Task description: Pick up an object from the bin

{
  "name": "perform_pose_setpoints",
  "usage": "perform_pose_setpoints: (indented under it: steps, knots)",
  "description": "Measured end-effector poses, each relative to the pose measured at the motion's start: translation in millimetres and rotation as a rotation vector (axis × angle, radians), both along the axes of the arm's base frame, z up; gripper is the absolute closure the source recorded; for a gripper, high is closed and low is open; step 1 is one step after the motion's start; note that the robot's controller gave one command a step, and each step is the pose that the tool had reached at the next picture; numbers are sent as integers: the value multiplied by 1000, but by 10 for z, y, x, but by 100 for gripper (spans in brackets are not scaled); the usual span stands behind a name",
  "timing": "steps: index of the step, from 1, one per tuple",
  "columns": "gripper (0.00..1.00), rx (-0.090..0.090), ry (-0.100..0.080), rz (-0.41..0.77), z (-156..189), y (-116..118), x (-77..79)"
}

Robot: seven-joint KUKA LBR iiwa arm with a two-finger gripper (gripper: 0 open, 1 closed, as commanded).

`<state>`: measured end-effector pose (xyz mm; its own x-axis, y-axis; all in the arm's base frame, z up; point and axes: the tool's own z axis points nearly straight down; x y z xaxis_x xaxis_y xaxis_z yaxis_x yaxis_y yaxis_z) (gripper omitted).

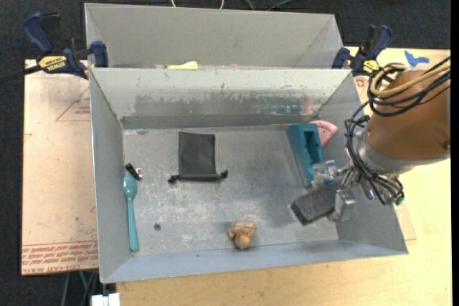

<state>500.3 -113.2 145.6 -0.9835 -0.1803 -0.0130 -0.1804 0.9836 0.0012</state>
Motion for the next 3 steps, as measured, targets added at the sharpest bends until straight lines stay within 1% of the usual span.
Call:
perform_pose_setpoints:
  steps: [1, 2, 3]
  knots:
    - [100, 1, 1, -1, 184, 7, -2]
    - [100, 1, 1, -2, 485, 11, 1]
    - [100, 1, -1, -2, 709, 9, 6]
